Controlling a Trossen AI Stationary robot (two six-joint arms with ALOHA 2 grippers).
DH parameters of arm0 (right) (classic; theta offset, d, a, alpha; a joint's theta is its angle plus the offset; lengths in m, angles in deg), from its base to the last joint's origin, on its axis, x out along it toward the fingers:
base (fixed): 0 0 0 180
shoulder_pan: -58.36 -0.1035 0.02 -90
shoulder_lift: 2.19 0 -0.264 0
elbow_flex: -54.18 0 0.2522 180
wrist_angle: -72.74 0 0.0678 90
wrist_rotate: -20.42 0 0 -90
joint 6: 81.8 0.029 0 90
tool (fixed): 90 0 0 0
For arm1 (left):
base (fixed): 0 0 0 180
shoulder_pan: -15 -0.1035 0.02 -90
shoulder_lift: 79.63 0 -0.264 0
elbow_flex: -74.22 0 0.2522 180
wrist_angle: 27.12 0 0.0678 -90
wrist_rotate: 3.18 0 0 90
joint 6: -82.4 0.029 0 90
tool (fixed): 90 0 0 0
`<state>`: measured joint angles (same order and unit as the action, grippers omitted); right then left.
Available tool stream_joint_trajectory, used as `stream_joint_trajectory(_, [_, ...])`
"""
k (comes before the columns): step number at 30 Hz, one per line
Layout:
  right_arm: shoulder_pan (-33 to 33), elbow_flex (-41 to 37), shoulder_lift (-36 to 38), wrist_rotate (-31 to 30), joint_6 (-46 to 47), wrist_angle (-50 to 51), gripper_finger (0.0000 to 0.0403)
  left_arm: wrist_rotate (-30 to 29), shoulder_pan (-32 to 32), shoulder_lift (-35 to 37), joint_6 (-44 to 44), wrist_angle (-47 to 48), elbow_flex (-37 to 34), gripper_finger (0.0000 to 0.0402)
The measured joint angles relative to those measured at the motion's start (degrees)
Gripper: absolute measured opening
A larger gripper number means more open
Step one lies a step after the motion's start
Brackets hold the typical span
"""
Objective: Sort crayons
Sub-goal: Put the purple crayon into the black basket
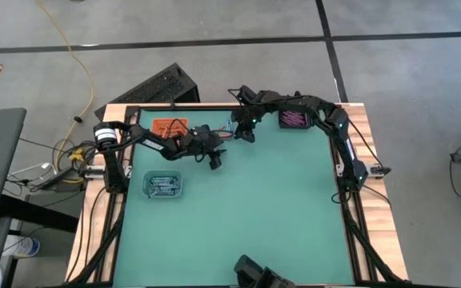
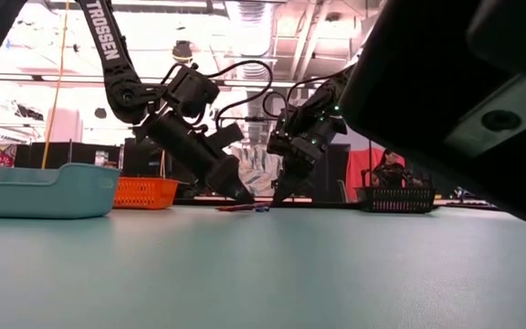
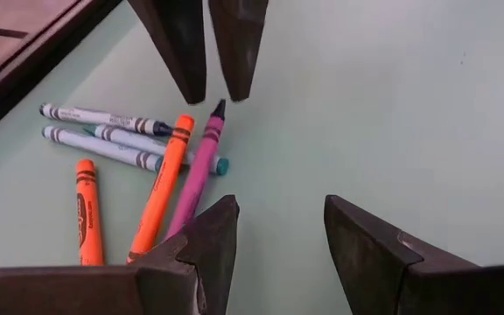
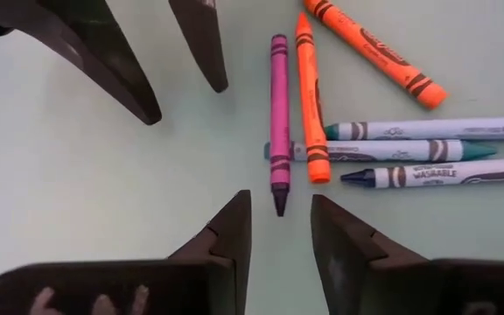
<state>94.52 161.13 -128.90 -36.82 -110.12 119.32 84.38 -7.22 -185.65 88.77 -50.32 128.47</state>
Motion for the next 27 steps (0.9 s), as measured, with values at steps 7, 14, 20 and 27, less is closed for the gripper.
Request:
stream_joint_trajectory(7, [0.0,0.0,0.0,0.0,0.3,0.1,0.0104,1.1,0.0,0.0,0.0,0.1,0.0,0.0162])
stream_joint_trajectory(14, [0.1,0.0,0.0,0.0,-0.2,1.6,0.0104,1.7,0.0,0.0,0.5,1.0,0.0,0.0162])
stream_joint_trajectory(20, [0.4,0.0,0.0,0.5,-1.8,2.7,0.0104,1.5,0.2,0.0,3.2,1.0,0.0,0.0162])
stream_joint_trajectory(27, [1.1,0.0,0.0,2.0,-6.7,6.1,0.0104,-1.4,0.6,0.0,5.7,0.4,0.0,0.0162])
